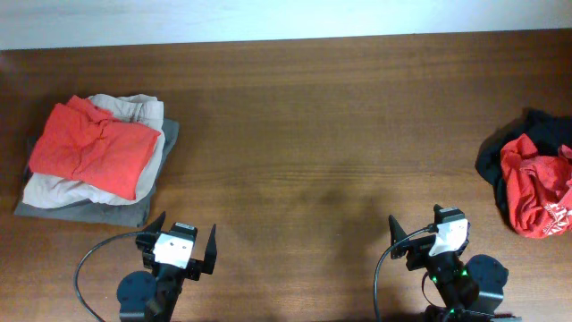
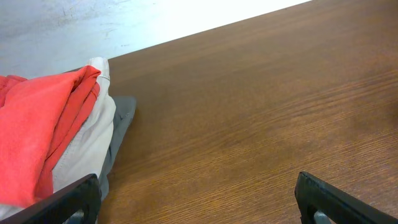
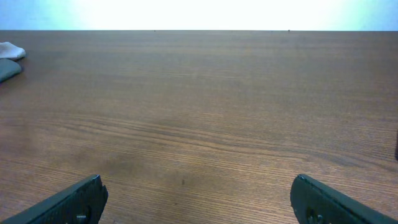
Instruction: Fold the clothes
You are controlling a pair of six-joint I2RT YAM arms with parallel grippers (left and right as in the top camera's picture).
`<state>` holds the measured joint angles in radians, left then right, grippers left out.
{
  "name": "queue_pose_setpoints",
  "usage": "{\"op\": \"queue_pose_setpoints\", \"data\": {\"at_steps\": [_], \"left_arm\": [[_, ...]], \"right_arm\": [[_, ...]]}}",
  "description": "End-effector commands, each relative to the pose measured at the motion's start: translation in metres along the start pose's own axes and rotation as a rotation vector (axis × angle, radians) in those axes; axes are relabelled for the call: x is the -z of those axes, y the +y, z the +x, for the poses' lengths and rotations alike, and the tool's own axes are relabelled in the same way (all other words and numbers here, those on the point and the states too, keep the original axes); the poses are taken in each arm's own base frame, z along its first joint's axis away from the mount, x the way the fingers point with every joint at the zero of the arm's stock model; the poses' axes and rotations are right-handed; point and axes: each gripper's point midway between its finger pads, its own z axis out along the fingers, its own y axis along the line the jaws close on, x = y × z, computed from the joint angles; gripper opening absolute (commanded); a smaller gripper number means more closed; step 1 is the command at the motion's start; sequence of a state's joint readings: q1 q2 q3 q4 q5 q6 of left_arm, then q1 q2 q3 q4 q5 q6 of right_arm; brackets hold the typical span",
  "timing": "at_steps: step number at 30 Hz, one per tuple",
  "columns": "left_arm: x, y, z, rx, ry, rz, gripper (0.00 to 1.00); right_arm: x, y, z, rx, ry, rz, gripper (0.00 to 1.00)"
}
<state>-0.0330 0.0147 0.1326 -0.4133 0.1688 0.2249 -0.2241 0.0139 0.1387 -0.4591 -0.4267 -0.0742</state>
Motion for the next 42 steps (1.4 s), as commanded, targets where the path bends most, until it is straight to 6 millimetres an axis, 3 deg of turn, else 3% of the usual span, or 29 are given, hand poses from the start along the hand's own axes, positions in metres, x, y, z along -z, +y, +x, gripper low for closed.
{"op": "queue_pose_setpoints", "data": {"at_steps": [1, 38, 42], "left_arm": [[-0.001, -0.002, 0.002, -0.007, -0.005, 0.009, 0.99], [-0.001, -0.002, 0.002, -0.008, -0.005, 0.009, 0.99], [0.0, -0.005, -0.014, -0.019, -0.072, 0.034, 0.99]], "right_arm": [[-0.001, 0.0, 0.002, -0.007, 0.003, 0.002, 0.99], [-0.001, 0.0, 0.0, 0.001, -0.008, 0.003, 0.99], [-0.001, 0.01, -0.001, 0.001, -0.011, -0.06, 0.99]]}}
